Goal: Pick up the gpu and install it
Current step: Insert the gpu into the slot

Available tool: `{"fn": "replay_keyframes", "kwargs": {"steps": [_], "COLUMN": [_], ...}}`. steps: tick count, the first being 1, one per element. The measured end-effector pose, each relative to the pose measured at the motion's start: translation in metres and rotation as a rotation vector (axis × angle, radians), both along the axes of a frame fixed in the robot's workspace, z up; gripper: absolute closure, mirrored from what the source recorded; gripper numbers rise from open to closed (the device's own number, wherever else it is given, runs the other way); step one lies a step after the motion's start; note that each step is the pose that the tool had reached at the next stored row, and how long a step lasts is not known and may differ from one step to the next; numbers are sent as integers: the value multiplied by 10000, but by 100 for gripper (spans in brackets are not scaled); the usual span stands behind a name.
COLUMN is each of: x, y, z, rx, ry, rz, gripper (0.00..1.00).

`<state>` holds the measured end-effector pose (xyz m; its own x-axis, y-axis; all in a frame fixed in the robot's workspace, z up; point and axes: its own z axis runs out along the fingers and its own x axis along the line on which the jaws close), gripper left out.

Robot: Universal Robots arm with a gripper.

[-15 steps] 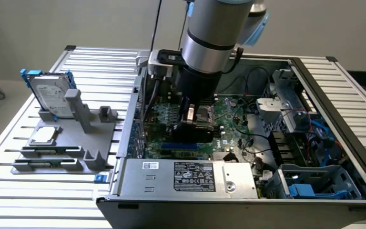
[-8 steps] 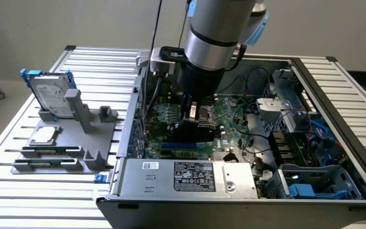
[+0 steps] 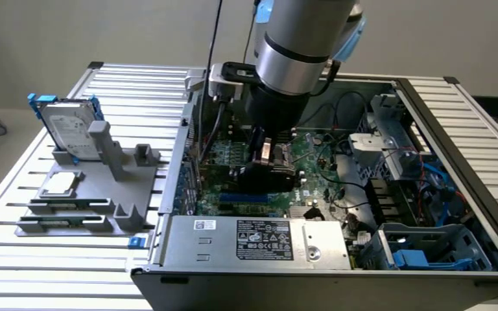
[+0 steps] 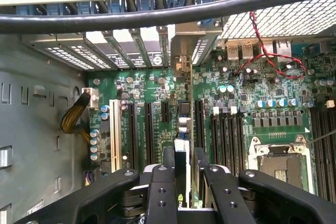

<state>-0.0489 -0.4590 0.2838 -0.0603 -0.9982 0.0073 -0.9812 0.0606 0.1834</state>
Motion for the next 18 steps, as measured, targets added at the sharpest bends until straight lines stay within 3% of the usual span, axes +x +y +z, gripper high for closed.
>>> {"fn": "replay_keyframes", "kwargs": {"steps": [4, 11, 15, 18], "x": [9, 17, 18, 17], "y": [-4, -21, -23, -23], "z": [-1, -42, -48, -50], "rx": [8, 13, 13, 17], "ry": [156, 180, 250, 249], "rz": [-19, -20, -34, -36], "gripper": [74, 74, 74, 74]}}
